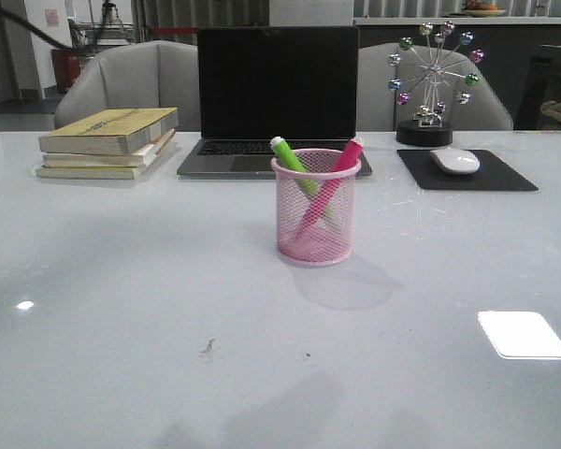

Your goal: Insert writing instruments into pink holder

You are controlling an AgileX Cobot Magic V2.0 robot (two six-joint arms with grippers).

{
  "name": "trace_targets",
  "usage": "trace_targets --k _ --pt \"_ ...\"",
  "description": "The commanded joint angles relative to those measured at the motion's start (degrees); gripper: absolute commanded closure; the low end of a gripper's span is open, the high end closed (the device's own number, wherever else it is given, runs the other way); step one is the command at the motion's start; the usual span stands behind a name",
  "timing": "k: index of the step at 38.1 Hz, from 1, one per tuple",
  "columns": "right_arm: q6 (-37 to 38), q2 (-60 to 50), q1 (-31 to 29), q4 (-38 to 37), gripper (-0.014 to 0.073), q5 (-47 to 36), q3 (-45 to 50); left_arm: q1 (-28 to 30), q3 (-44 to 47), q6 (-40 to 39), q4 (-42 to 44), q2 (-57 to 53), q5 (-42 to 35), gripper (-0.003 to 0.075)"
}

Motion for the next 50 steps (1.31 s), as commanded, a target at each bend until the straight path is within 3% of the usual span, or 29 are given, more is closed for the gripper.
trace_targets --k 1,8,21,32,50 --pt "-0.7 -0.1 -0.3 0.2 0.0199 -4.6 -1.7 1.8 -1.4 3.1 0.3 -7.9 3.3 0.0342" --pt "-0.7 -0.1 -0.3 0.2 0.0199 -4.6 -1.7 6.1 -1.4 5.9 0.4 -16.4 16.1 0.0389" --pt "-0.7 -0.1 -0.3 0.2 0.0199 -4.6 -1.7 16.7 -0.9 5.9 4.3 -30.3 37.6 0.0401" --pt "-0.7 -0.1 -0.3 0.2 0.0199 -4.6 -1.7 26.0 13.2 5.9 4.9 -46.5 38.0 0.0402" --pt "-0.7 -0.1 -0.3 0.2 0.0199 -4.6 -1.7 28.8 30.3 5.5 4.1 -63.3 40.8 0.0431"
